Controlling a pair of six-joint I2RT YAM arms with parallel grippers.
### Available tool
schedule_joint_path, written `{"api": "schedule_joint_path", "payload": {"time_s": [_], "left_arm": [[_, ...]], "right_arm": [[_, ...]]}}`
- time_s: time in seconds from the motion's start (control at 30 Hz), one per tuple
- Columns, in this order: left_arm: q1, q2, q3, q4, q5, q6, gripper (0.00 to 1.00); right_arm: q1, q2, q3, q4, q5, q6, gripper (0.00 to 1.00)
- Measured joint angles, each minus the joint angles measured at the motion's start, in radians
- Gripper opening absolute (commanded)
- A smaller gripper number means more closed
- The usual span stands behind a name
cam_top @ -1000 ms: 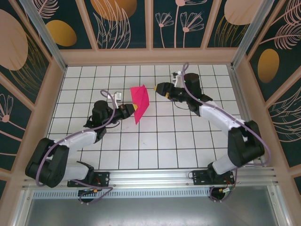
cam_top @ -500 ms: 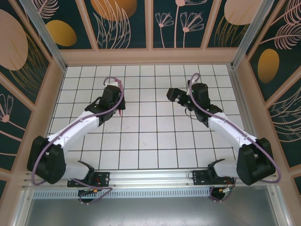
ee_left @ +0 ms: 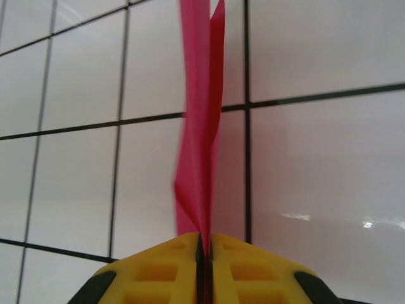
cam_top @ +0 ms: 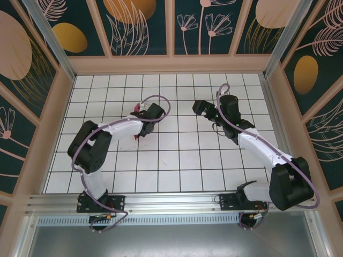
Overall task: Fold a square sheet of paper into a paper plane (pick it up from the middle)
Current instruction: Turn over the paper at the center of the table, then move the paper to the center of the table.
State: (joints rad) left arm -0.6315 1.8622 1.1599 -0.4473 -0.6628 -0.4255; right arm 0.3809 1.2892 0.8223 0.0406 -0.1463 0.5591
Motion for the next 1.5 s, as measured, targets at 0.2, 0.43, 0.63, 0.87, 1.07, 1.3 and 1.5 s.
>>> {"api": "schedule_joint_path", "payload": {"time_s": [0.2,0.43,0.63,0.87,1.07,1.3,1.5], "left_arm": [[-0.011,0.051,0.004,0.006,0.076,-0.031,0.35],[-0.011,-0.079,-0.024,0.097,0.194,-0.044,0.65],[0.021,-0.317,-0.129,0.210,0.317,-0.064,0.84],[0.201,-0.477,-0.325,0.317,0.460,-0.127,0.95],[0.330,-0.541,-0.443,0.351,0.531,-0.196,0.98],[0.470,-0.608,-0.545,0.387,0.589,-0.264,0.99],[0.499,-0.633,-0.571,0.401,0.626,-0.285,0.99]], "right_arm": [[-0.009,0.003,-0.001,-0.005,0.000,0.002,0.99],[-0.005,0.050,0.003,-0.008,0.000,0.004,0.99],[0.112,0.197,0.109,-0.061,0.068,0.001,0.90],[0.322,0.432,0.329,-0.076,0.072,0.017,0.66],[0.455,0.657,0.549,-0.089,0.039,0.043,0.41],[0.518,0.872,0.760,-0.114,-0.043,0.079,0.26],[0.517,0.982,0.862,-0.173,-0.073,0.083,0.24]]}}
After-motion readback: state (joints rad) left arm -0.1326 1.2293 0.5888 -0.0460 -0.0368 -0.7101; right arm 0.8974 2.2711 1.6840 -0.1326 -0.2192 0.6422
